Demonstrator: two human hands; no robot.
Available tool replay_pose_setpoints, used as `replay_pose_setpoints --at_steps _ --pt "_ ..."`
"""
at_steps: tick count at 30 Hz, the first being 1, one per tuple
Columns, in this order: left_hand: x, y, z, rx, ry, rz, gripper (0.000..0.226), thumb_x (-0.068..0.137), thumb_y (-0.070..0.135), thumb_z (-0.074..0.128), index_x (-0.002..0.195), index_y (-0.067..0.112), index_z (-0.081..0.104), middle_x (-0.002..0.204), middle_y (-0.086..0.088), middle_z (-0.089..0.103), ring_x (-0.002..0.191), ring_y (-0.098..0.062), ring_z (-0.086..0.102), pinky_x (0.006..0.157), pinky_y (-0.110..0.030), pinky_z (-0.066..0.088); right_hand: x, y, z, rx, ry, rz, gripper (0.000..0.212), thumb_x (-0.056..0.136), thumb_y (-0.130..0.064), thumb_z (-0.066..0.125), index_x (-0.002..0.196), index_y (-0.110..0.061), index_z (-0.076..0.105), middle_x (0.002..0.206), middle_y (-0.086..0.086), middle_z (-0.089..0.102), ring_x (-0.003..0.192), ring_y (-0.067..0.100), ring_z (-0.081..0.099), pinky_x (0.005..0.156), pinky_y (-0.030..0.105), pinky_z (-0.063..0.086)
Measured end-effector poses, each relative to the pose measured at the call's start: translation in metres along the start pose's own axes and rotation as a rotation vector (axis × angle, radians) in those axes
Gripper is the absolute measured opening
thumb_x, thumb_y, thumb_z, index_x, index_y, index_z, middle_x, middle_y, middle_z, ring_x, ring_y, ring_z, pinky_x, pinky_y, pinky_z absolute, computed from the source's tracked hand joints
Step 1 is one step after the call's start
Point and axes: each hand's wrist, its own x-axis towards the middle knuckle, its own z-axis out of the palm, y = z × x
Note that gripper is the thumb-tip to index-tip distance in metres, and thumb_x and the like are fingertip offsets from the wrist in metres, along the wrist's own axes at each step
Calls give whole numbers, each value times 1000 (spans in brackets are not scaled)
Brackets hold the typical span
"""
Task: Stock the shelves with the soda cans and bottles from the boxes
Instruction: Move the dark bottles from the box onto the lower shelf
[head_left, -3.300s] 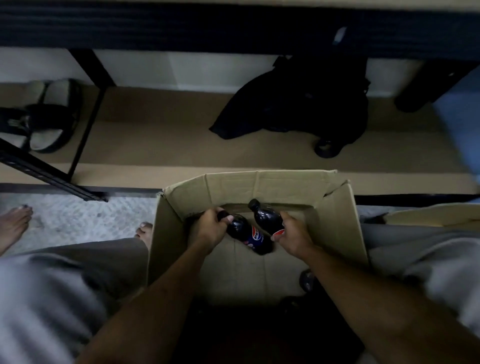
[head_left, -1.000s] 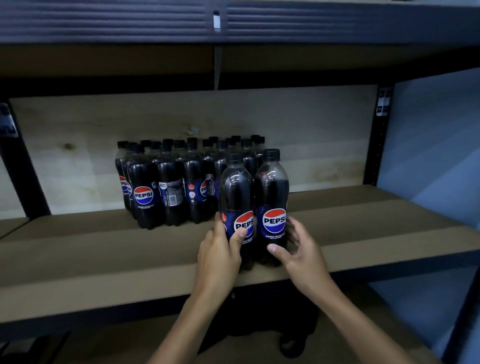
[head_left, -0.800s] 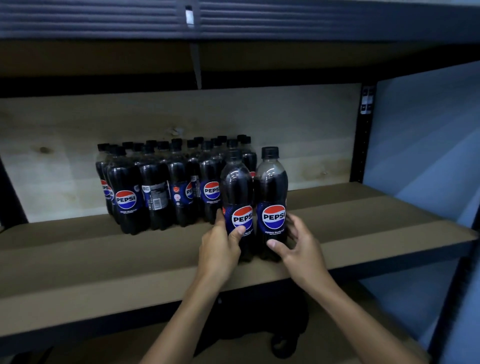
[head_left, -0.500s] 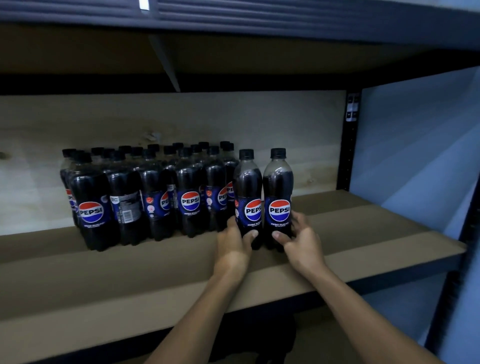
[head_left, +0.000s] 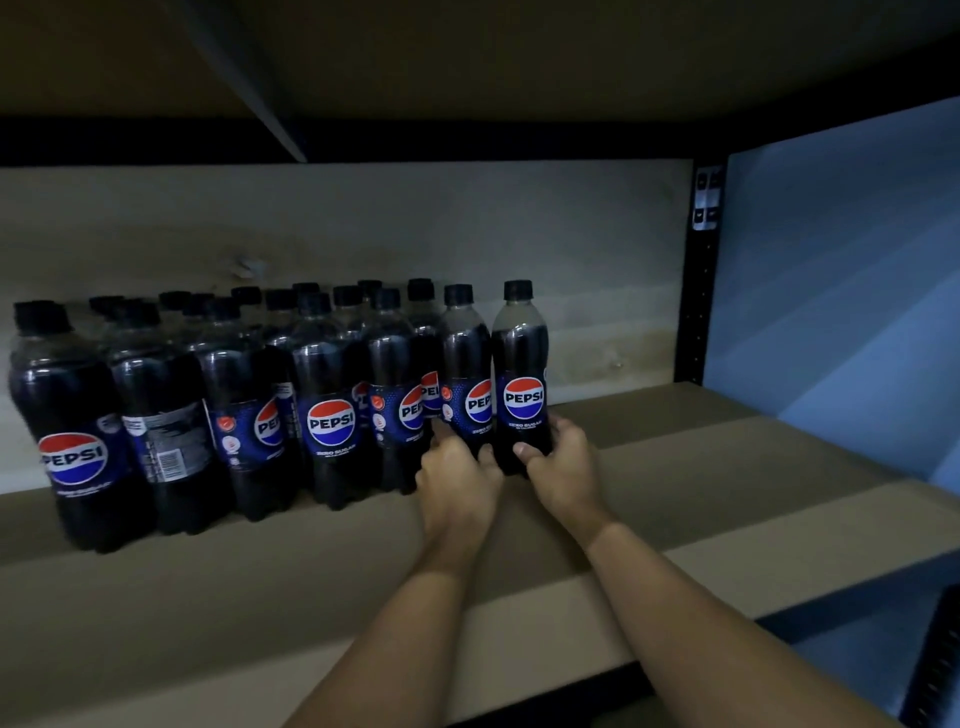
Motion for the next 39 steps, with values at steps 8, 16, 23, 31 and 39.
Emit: replay_pose_setpoints --at_steps 8,16,23,31,39 --pt "-6 -1 -6 3 54 -47 48 89 35 67 123 9 46 117 -18 64 112 -42 58 89 -46 48 -4 -6 -4 -99 -51 -9 52 74 -20 71 125 -17 62 114 6 72 107 25 66 95 44 52" --pt "-11 0 -14 159 73 -46 43 89 42 64 118 12 52 116 -16 64 110 -40 59 86 -44 49 -19 -20 -6 -331 -107 -7 34 91 -22 65 123 -10 62 121 14 68 114 33 60 90 31 46" --pt "-23 -14 -32 122 25 -24 28 89 29 59 112 13 64 111 -14 68 107 -39 61 87 -42 49 -48 -33 -17 -420 -88 54 26 91 -18 60 115 -8 64 115 15 68 112 34 61 90 32 46" --pt "-74 -31 -77 251 -344 36 27 84 26 60 109 16 67 118 -9 64 111 -28 58 96 -36 49 -128 -59 -41 -492 -261 67 38 90 -23 60 127 -13 63 130 9 63 123 28 55 101 30 42" --pt "-177 -79 -150 405 -201 391 36 94 31 47 124 17 63 130 -7 62 121 -28 57 99 -36 44 -246 -32 -55 -512 -161 -402 35 97 -17 52 129 -9 62 140 6 57 139 24 41 116 39 22"
